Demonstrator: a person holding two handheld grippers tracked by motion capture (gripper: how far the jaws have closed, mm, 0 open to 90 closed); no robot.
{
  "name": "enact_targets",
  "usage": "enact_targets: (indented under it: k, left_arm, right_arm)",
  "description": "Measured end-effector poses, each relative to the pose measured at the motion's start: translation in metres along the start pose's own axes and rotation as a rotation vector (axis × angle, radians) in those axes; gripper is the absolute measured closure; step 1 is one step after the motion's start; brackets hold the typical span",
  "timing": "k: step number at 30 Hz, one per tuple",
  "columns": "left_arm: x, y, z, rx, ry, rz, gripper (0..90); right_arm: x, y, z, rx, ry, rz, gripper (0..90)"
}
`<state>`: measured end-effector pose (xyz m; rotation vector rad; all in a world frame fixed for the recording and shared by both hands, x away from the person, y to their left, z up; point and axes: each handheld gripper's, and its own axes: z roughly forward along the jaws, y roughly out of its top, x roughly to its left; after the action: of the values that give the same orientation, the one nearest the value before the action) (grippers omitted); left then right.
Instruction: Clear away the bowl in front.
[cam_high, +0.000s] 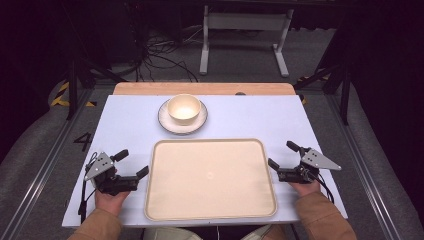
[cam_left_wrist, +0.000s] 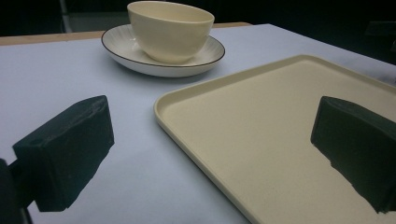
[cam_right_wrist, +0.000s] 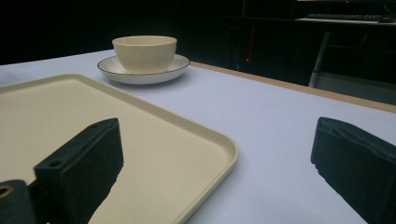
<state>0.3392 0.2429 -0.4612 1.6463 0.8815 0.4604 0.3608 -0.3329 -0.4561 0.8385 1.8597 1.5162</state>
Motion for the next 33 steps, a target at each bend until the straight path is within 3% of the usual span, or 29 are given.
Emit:
enact_targets:
  k: [7,17,23,29,33]
  left_arm:
    - [0.0,0.003,0.0,0.002,-0.003,0.003,0.3]
    - [-0.009,0.015,-0.002,0.006,-0.017,0.056,0.5]
    - [-0.013,0.025,-0.008,-0.027,-0.029,0.06,0.4]
    - [-0.016,0.033,-0.011,-0.043,-0.014,0.085,0.4]
    - [-0.018,0.036,-0.011,-0.04,-0.034,0.064,0.4]
  right_arm:
    - [-0.001,0.0,0.0,-0.001,-0.002,0.006,2.8]
    - [-0.001,0.0,0.0,-0.005,-0.003,0.006,2.8]
    - [-0.001,0.0,0.0,-0.006,-0.003,0.009,2.9]
    - [-0.001,0.0,-0.001,-0.007,-0.004,0.01,2.9]
    - [-0.001,0.0,-0.001,-0.007,-0.004,0.012,2.9]
